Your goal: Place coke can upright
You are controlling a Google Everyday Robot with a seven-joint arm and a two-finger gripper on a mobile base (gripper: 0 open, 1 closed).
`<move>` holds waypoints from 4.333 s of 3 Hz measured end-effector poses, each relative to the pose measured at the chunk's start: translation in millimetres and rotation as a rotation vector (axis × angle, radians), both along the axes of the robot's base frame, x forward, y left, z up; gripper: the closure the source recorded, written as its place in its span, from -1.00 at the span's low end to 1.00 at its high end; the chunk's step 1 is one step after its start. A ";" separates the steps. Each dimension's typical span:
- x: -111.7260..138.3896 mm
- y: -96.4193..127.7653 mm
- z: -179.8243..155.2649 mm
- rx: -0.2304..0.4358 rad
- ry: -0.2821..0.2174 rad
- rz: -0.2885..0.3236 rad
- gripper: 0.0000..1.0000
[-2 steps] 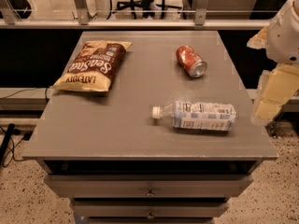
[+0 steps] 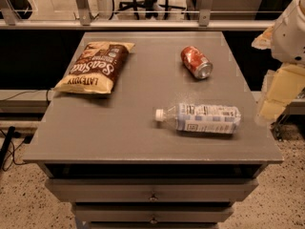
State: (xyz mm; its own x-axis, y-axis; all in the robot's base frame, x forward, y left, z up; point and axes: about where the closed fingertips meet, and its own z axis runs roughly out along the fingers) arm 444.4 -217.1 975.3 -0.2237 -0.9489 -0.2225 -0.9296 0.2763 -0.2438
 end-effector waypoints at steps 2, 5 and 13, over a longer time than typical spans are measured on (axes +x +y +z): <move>88.0 2.1 -20.8 0.128 -0.011 -0.080 -1.00; 184.9 41.2 -42.9 0.265 -0.006 -0.253 -1.00; 318.9 58.9 -124.5 0.283 0.011 -0.944 -1.00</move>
Offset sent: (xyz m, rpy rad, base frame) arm 0.2729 0.0697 -0.0624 0.3821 -0.0016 -0.3997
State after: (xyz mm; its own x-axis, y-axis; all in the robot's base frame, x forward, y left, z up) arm 763.3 -158.2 850.8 -0.8655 -0.2919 -0.4071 -0.2993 0.9530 -0.0471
